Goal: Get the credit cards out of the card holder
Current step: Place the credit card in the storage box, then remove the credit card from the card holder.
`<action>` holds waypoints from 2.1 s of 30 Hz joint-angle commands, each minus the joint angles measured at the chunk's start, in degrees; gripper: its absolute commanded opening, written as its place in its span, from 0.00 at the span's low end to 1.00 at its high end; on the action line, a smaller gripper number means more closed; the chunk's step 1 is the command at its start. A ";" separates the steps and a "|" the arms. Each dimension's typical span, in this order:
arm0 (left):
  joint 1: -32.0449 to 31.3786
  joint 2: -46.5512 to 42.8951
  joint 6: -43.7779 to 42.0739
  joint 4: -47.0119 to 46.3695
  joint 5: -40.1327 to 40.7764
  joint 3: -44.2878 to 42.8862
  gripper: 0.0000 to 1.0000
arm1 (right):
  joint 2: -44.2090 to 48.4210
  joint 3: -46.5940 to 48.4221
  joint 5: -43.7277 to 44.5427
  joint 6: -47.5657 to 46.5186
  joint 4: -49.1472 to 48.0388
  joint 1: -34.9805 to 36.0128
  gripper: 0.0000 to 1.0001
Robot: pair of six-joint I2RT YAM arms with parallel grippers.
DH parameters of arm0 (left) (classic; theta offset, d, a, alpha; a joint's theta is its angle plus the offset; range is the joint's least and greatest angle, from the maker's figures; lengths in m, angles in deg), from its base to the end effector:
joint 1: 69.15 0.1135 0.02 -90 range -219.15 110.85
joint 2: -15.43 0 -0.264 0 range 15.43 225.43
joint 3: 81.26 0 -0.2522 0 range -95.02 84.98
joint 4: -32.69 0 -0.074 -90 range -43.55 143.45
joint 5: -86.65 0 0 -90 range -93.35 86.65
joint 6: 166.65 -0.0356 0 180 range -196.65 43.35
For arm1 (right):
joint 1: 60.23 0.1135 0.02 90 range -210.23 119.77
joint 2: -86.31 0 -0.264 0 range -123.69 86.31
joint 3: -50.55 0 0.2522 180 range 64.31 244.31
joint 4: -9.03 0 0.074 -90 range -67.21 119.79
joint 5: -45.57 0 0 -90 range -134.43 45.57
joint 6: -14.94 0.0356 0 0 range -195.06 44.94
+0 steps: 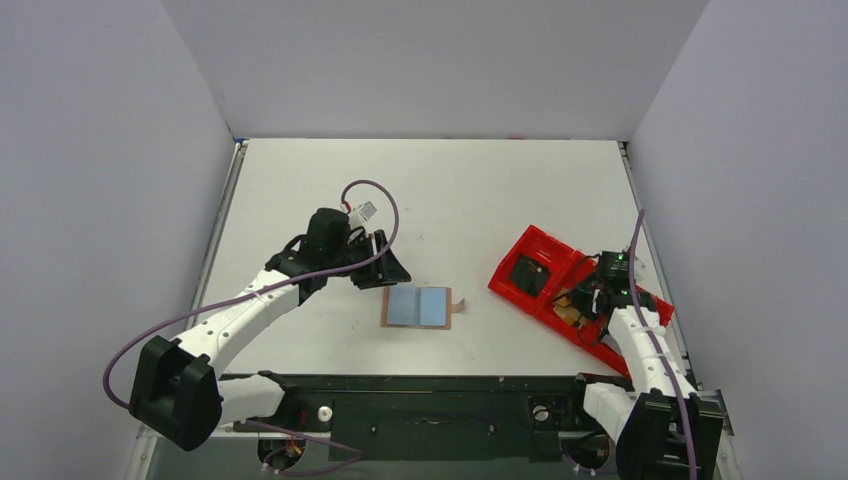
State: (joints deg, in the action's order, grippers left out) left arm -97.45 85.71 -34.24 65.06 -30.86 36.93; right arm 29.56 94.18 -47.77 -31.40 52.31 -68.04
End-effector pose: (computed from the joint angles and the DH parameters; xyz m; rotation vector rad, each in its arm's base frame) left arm 0.2213 -0.1379 0.2558 -0.0288 2.4785 -1.1438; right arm 0.1801 -0.0226 0.1858 1.1014 2.3373 0.3117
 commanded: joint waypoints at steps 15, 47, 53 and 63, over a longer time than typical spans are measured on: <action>-0.53 0.21 0.07 0.02 3.36 -2.47 0.47 | 9.72 8.69 6.51 -3.27 12.88 3.58 0.52; 13.52 -7.61 0.97 14.41 21.12 3.04 0.47 | -47.27 45.99 14.67 5.45 -1.28 64.31 0.51; 14.22 -8.02 0.91 14.52 20.62 3.76 0.47 | -51.64 48.85 14.99 5.13 0.17 66.12 0.51; 14.41 -8.09 1.22 13.82 19.80 4.32 0.47 | -54.60 48.02 14.97 4.47 0.73 66.95 0.55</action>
State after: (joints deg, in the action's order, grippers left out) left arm -83.37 78.84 -32.36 79.71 -10.64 41.00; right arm -24.07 141.15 -33.71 -25.98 53.29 -1.62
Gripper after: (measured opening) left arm 0.474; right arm 0.535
